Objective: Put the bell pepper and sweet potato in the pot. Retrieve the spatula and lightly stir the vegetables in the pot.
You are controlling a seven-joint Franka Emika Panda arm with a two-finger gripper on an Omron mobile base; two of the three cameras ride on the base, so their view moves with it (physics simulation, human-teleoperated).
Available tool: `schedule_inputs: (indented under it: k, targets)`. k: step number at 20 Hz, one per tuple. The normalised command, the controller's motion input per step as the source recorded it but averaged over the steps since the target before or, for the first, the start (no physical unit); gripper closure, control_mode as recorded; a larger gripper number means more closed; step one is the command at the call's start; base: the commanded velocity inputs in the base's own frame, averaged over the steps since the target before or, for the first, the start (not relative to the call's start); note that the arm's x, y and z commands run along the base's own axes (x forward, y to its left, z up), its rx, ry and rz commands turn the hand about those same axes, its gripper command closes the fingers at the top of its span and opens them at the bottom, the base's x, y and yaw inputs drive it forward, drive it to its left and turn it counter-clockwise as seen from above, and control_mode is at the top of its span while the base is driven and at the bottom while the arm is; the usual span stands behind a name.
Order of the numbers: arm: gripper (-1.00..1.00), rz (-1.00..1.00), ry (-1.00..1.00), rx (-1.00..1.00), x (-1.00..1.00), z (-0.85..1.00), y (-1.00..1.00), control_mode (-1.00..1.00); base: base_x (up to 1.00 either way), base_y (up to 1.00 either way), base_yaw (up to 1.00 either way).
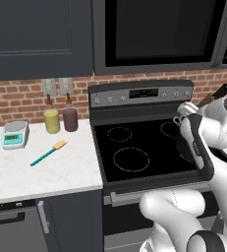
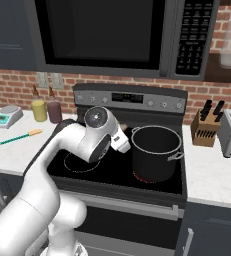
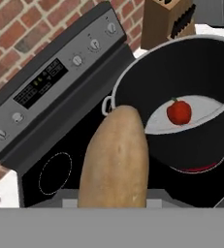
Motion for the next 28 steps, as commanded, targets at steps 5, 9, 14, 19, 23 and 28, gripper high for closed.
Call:
schedule_inputs:
  k: [5, 9, 14, 19, 23, 28]
  targets:
    - [1.00, 0.00, -0.01, -0.07, 0.11, 0.07, -0.97, -1.00, 0.00, 0.00, 0.00]
    - [1.00, 0.00, 0.00, -0.06, 0.38, 0.02, -0.81, -1.00, 0.00, 0.00, 0.00]
    - [1.00, 0.00, 0.00, -0.03, 0.53, -0.10, -0.47, -1.00, 0.00, 0.00, 0.00]
    - [1.00, 0.04, 0.01, -0.01, 0.54, -0.39, -0.07, -1.00, 0.00, 0.00, 0.00]
    - [1.00, 0.06, 0.03, -0.04, 0.54, -0.53, 0.00, -1.00, 0.00, 0.00, 0.00]
    - [1.00, 0.07, 0.02, -0.06, 0.38, -0.42, 0.00, -1.00, 0.00, 0.00, 0.00]
